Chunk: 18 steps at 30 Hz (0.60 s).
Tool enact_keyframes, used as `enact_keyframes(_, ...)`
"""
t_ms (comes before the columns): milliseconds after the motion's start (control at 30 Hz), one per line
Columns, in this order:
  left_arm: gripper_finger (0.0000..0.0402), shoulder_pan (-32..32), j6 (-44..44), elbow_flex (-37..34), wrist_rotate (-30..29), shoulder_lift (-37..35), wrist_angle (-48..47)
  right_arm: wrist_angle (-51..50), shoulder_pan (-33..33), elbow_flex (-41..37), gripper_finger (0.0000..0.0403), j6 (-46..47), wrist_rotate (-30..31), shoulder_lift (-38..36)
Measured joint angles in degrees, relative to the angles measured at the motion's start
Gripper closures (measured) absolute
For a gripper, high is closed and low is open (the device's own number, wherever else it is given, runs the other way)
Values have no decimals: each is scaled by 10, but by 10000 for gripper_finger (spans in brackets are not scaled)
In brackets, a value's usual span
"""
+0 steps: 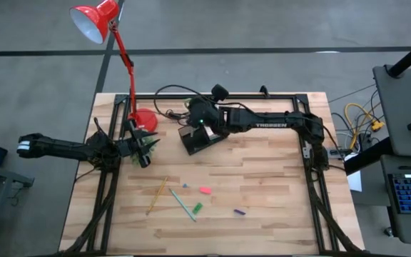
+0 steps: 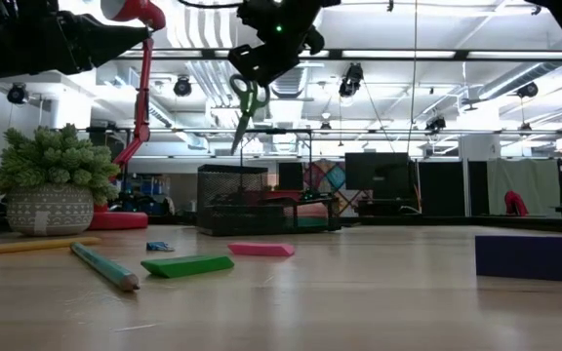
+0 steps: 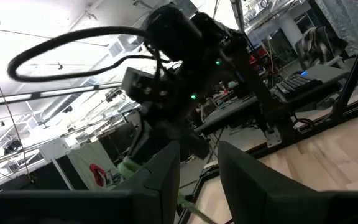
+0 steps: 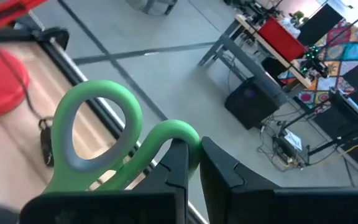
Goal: Pick and place office supplies into organizer
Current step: Put the green scissors into the black desk organizer bin
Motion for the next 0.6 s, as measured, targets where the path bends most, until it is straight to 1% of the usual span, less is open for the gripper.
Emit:
enact_keyframes(167,306,0,0,0,0,0,0,39,-17,-5,390,-12,-16,0)
enact_keyframes(267,306,0,0,0,0,0,0,77,-27,-16,390,-41,-18,4)
enact_keyframes(400,306,0,0,0,0,0,0,155,-36,-50,390,-79,-45,4)
enact_keyframes(600,306,0,0,0,0,-1,0,241,-38,-103,390,-127,-61,5)
